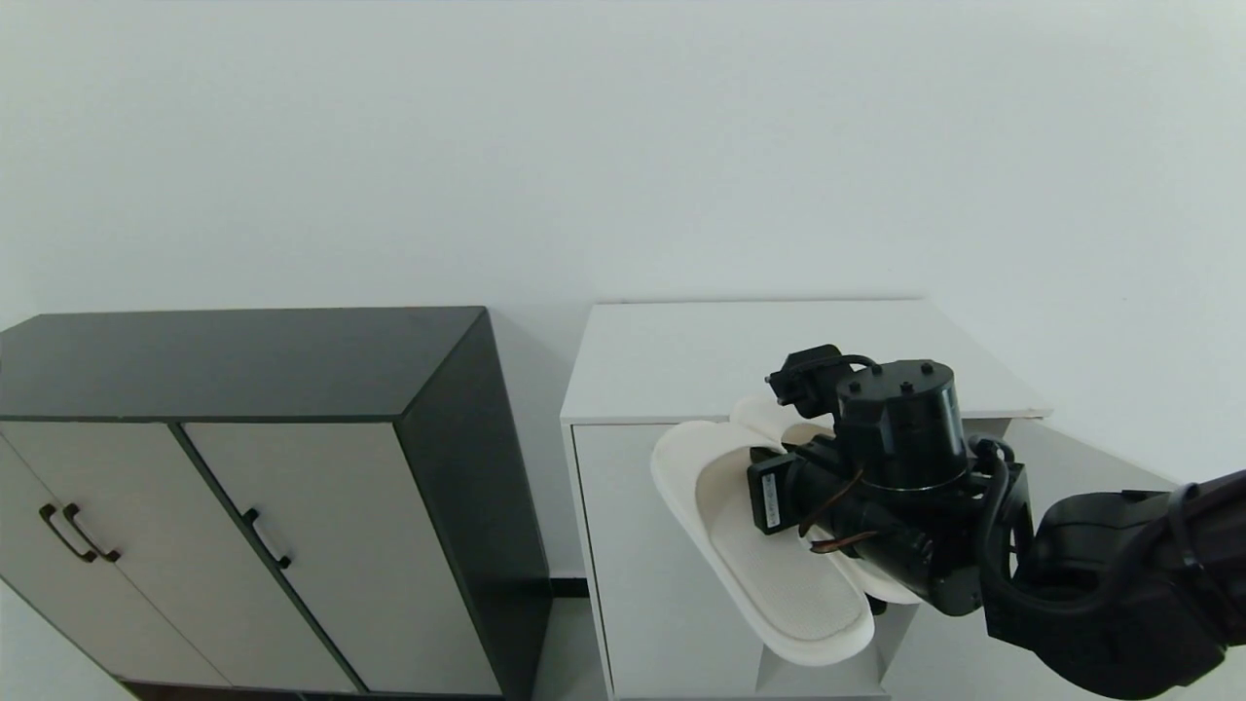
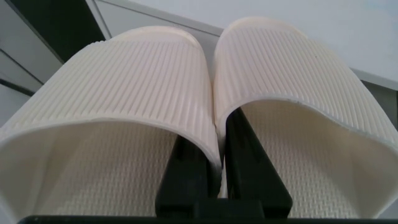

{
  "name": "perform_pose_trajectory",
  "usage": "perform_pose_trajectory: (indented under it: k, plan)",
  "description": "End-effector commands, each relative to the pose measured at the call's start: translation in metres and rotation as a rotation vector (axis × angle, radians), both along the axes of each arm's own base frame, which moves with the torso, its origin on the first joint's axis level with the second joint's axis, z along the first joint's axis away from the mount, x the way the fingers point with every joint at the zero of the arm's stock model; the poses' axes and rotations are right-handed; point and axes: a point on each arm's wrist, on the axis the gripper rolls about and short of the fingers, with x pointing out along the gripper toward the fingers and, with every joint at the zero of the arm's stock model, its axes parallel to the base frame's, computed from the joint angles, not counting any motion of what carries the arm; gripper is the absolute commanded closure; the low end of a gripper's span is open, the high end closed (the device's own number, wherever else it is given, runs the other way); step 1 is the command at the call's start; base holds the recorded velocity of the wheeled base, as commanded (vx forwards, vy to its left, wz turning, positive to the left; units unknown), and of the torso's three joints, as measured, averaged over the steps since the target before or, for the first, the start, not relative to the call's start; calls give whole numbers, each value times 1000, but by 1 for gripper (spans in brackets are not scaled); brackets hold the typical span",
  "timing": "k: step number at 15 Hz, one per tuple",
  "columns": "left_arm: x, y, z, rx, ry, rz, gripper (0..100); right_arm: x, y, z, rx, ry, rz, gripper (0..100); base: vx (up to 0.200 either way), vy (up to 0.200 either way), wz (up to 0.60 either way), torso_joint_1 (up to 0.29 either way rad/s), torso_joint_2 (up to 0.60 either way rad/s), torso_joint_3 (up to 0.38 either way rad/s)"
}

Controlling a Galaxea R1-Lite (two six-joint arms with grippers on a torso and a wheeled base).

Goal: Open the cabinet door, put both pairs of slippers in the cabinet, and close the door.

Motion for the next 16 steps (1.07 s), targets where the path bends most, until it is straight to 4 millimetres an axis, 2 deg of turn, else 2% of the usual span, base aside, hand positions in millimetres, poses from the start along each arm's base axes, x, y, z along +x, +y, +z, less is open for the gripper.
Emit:
perform_pose_trajectory:
  k: [1,4,16]
  plan:
    - [0,0,0,0,0,0,100,-1,1,-1,-3,2,4,100,0,0,0,0,0,0]
    - [0,0,0,0,0,0,100,-2,2,-1,-5,2,8,100,0,0,0,0,0,0]
    - [0,0,0,0,0,0,100,-7,3,-3,-8,0,21,100,0,-200,0,2,1,2]
